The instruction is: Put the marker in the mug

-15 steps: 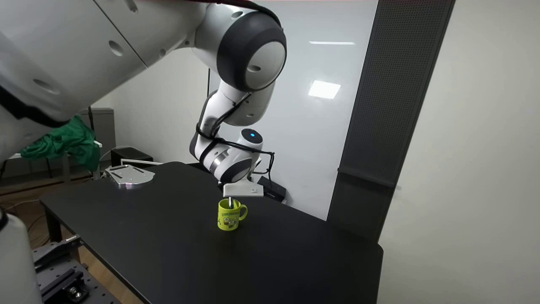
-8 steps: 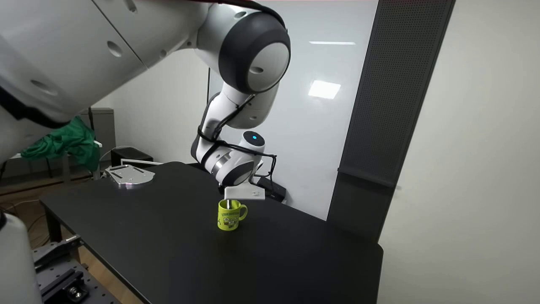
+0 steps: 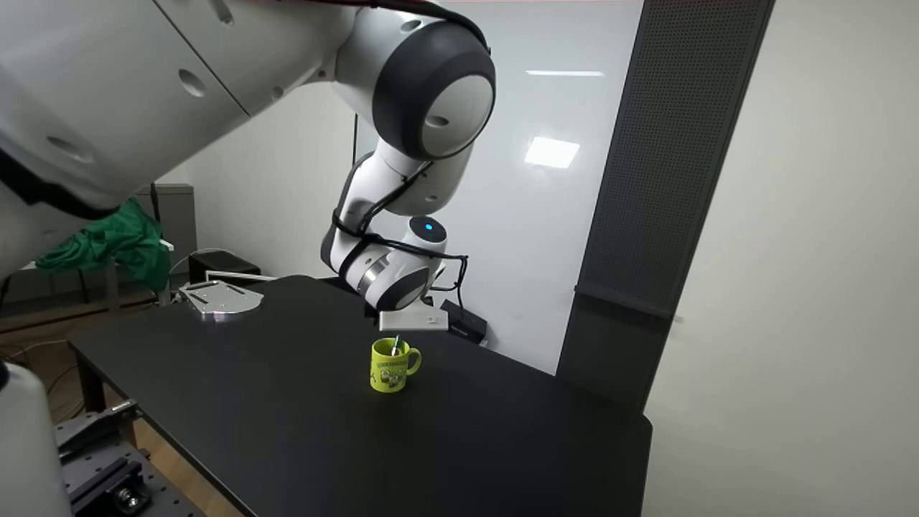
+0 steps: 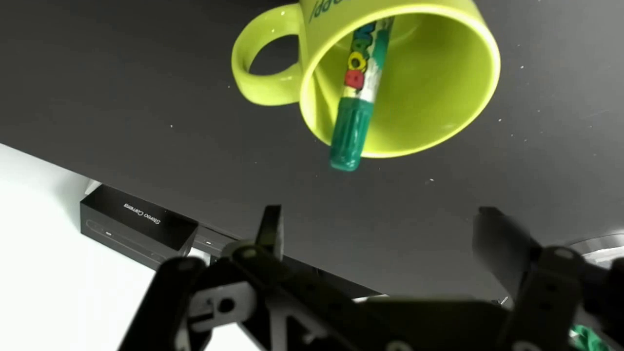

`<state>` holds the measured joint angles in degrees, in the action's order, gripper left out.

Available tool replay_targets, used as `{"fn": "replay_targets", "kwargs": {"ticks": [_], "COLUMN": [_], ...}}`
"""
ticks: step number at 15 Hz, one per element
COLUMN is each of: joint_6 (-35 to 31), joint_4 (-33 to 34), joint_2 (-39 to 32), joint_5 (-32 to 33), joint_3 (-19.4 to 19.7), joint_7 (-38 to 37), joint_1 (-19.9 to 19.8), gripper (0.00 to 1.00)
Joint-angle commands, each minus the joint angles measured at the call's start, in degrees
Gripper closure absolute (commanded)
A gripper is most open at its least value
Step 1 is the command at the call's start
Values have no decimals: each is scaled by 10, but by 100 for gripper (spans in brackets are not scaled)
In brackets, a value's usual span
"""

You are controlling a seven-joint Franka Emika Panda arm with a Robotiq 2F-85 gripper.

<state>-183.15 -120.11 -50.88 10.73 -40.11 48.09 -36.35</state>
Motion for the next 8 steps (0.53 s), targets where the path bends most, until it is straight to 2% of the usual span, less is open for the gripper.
{"fn": "replay_targets", "kwargs": {"ticks": [1, 3, 4, 8], "joint_6": [-33, -46, -27, -37], "joint_4": [-21, -25, 0, -3], "joint_2": [-3, 5, 1, 2], "joint_5": [36, 51, 60, 71], "joint_3": [-29, -28, -2, -2], "joint_7": [-30, -44, -48, -58], "joint_1": [-31, -29, -1, -2], "gripper": [0, 0, 0, 0]}}
